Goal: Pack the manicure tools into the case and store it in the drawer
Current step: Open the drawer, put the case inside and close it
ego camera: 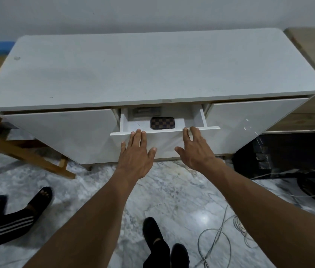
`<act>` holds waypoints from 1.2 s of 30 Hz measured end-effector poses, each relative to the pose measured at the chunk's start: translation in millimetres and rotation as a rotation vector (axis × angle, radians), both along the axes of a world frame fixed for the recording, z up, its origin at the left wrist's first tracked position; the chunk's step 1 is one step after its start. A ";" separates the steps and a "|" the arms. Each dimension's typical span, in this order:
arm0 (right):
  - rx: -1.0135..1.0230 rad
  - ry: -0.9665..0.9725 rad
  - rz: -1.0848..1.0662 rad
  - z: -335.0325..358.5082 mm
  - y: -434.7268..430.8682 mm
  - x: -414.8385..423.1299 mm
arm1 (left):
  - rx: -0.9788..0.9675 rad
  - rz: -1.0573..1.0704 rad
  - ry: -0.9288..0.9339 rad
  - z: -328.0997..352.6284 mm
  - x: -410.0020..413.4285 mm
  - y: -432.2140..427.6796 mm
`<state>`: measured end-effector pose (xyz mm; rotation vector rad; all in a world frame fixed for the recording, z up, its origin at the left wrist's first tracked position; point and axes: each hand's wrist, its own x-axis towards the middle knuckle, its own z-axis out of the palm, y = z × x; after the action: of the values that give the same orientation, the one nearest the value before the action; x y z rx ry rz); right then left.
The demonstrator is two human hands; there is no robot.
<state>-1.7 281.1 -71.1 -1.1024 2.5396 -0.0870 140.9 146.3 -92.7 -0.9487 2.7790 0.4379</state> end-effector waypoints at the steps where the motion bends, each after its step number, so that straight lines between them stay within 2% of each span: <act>1: 0.002 0.003 -0.001 0.3 -3.2 -2.9 | 0.005 -0.002 0.021 -1.6 -2.1 -3.5; 7: 0.013 0.015 -0.028 1.3 -27.6 -17.3 | -0.011 -0.017 0.130 -8.0 -20.9 -26.5; 19: 0.033 0.040 -0.009 2.3 -77.7 -62.9 | 0.013 -0.026 0.100 -7.3 -65.6 -73.3; 36: 0.076 0.049 0.111 -4.0 -72.7 -80.5 | 0.046 0.020 0.070 -7.4 -72.0 -70.0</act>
<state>-82.1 208.4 -75.1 -1.2267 2.4962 0.0662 68.9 76.3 -100.1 -0.9696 2.8105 0.5466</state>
